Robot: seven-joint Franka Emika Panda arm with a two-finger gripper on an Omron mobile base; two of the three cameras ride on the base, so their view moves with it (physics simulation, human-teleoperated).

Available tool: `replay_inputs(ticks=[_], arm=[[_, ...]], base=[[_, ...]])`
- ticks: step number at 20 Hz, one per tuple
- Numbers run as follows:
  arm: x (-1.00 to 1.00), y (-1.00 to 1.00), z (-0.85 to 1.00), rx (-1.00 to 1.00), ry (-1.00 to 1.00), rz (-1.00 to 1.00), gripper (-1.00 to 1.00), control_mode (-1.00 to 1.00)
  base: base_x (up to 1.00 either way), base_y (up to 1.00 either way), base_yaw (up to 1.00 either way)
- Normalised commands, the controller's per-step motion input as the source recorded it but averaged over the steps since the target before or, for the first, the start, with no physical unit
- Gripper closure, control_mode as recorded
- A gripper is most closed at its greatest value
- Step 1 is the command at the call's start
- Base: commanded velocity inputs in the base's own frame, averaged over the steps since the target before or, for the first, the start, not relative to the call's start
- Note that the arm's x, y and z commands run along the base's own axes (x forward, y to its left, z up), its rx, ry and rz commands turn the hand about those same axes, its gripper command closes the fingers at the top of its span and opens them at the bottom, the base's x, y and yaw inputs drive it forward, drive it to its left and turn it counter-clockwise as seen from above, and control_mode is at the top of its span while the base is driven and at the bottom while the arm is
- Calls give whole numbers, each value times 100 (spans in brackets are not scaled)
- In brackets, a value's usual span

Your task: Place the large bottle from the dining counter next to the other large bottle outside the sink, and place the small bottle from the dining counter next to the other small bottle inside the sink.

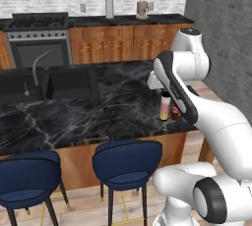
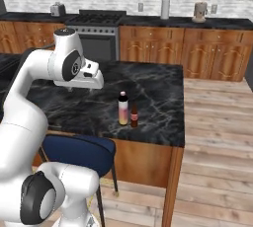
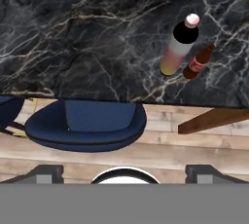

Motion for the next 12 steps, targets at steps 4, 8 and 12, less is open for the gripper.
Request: replay_inputs(ticks=[4, 8, 12], arm=[[0, 0, 0, 0, 0, 0, -100, 100], [0, 0, 0, 0, 0, 0, -100, 100], [0, 0, 0, 0, 0, 0, -100, 100]], base=[[36, -2, 0], [40, -3, 0], [38, -3, 0]])
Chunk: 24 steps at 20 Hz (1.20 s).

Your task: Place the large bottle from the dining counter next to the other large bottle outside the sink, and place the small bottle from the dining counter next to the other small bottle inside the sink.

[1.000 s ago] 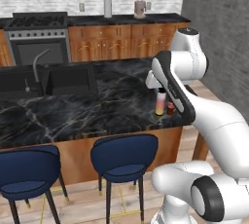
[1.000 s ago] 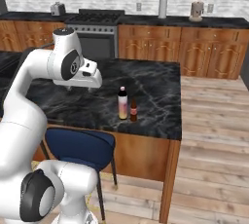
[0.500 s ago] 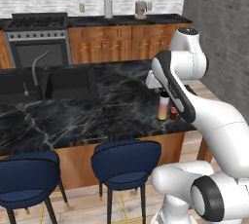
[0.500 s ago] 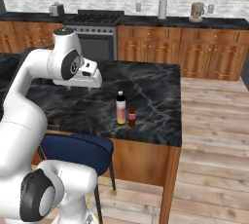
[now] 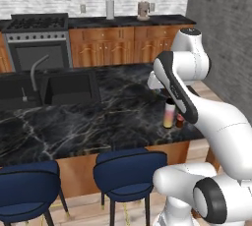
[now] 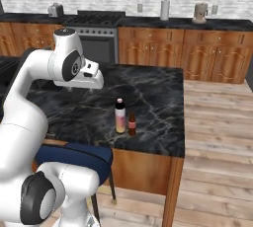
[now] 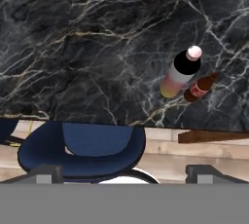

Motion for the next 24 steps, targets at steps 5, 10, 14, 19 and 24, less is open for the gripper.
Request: replay_inputs(ticks=[5, 10, 14, 19, 24], arm=[[0, 0, 0, 0, 0, 0, -100, 100], [0, 0, 0, 0, 0, 0, -100, 100], [0, 0, 0, 0, 0, 0, -100, -100], [0, -1, -1, 0, 0, 0, -100, -100], [0, -13, -8, 0, 0, 0, -100, -100]], base=[[35, -3, 0], [24, -2, 0], [1, 0, 0], [0, 0, 0], [0, 0, 0]])
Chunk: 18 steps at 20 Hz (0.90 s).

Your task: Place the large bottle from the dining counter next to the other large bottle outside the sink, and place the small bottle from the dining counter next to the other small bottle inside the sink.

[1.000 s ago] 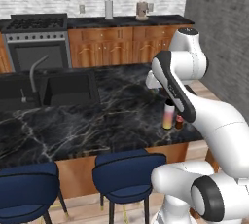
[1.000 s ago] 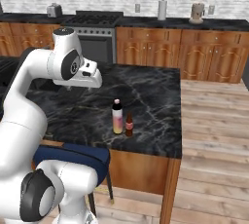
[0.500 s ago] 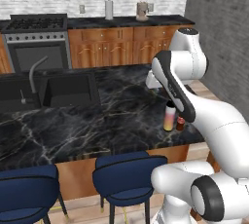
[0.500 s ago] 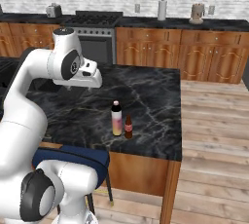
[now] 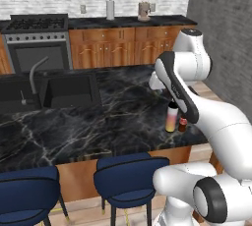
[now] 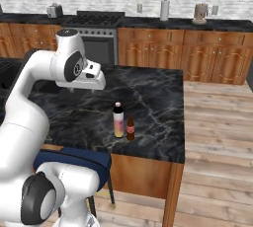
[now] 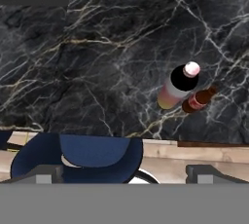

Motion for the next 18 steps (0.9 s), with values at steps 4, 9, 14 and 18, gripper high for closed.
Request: replay_inputs(ticks=[4, 9, 14, 18], arm=[[0, -14, -9, 0, 0, 0, -100, -100], [0, -12, -18, -1, 0, 0, -100, -100], [0, -8, -27, -2, 0, 0, -100, -100], [0, -10, -23, -3, 0, 0, -100, -100]], base=[[0, 0, 0], [0, 0, 0], [0, 0, 0], [0, 0, 0]])
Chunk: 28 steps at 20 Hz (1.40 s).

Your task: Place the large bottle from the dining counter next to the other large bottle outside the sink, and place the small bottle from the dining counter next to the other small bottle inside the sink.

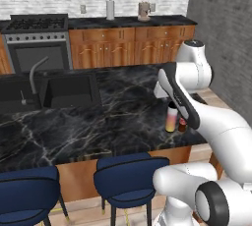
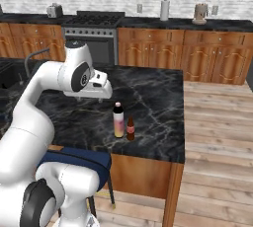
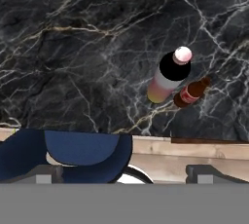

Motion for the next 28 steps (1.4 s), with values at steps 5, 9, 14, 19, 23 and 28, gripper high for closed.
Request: replay_inputs(ticks=[5, 9, 14, 19, 23, 28], arm=[[0, -14, -11, 0, 0, 0, -100, -100], [0, -13, -4, 0, 0, 0, -100, -100], [0, -9, -9, 0, 0, 0, -100, -100], [0, -5, -12, 0, -3, 0, -100, -100], [0, -4, -13, 0, -7, -2, -100, -100], [0, -5, -14, 0, -11, -2, -100, -100]], base=[[0, 0, 0], [0, 0, 0], [0, 0, 0], [0, 0, 0], [0, 0, 0], [0, 0, 0]])
